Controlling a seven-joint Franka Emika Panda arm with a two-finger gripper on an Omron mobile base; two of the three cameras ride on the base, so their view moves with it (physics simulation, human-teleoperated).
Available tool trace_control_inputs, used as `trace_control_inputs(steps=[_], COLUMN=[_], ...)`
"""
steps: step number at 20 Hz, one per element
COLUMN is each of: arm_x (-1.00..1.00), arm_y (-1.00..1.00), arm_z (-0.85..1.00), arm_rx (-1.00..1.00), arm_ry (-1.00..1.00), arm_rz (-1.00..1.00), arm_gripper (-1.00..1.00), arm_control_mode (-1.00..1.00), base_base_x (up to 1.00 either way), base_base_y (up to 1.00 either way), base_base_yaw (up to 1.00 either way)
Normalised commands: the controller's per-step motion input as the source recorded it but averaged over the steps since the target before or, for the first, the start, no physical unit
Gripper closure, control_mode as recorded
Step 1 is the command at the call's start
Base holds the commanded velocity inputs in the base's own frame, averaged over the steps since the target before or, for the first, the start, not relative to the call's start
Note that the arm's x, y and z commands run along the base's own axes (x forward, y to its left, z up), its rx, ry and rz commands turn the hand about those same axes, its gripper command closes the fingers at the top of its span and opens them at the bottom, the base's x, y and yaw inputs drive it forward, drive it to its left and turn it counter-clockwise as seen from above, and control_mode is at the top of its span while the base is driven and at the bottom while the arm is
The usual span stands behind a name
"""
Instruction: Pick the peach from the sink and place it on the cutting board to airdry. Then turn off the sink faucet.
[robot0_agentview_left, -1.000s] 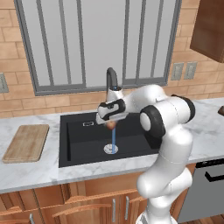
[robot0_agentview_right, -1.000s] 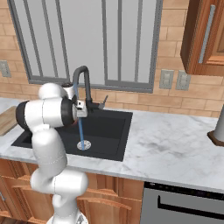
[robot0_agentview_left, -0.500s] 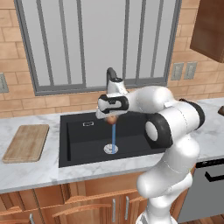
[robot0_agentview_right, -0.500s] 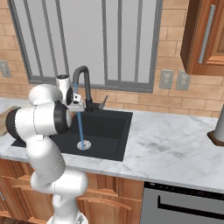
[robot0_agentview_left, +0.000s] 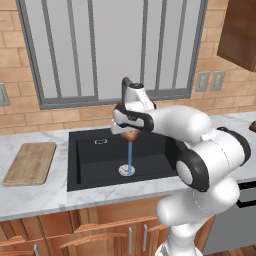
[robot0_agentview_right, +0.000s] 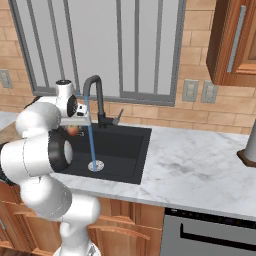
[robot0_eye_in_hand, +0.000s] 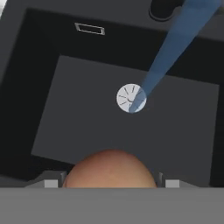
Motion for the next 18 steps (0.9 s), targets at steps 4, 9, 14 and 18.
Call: trace_control_inputs(steps=[4, 9, 14, 18], arm_x=[-0.42, -0.38, -0.37, -0.36], arm_y=[0.04, 0.1, 0.16, 0.35], arm_z=[0.58, 0.55, 0.4, 0.13], arm_rx=[0.01, 0.02, 0.02, 0.0], arm_ry=[0.0, 0.02, 0.03, 0.0], arm_rz=[0.0, 0.0, 0.0, 0.0], arm_gripper=[1.0, 1.0, 1.0, 1.0], arm_control_mode=[-1.0, -1.0, -1.0, -1.0], base_base_x=[0.0, 0.0, 0.0, 0.0], base_base_y=[0.0, 0.0, 0.0, 0.0], base_base_yaw=[0.0, 0.0, 0.0, 0.0])
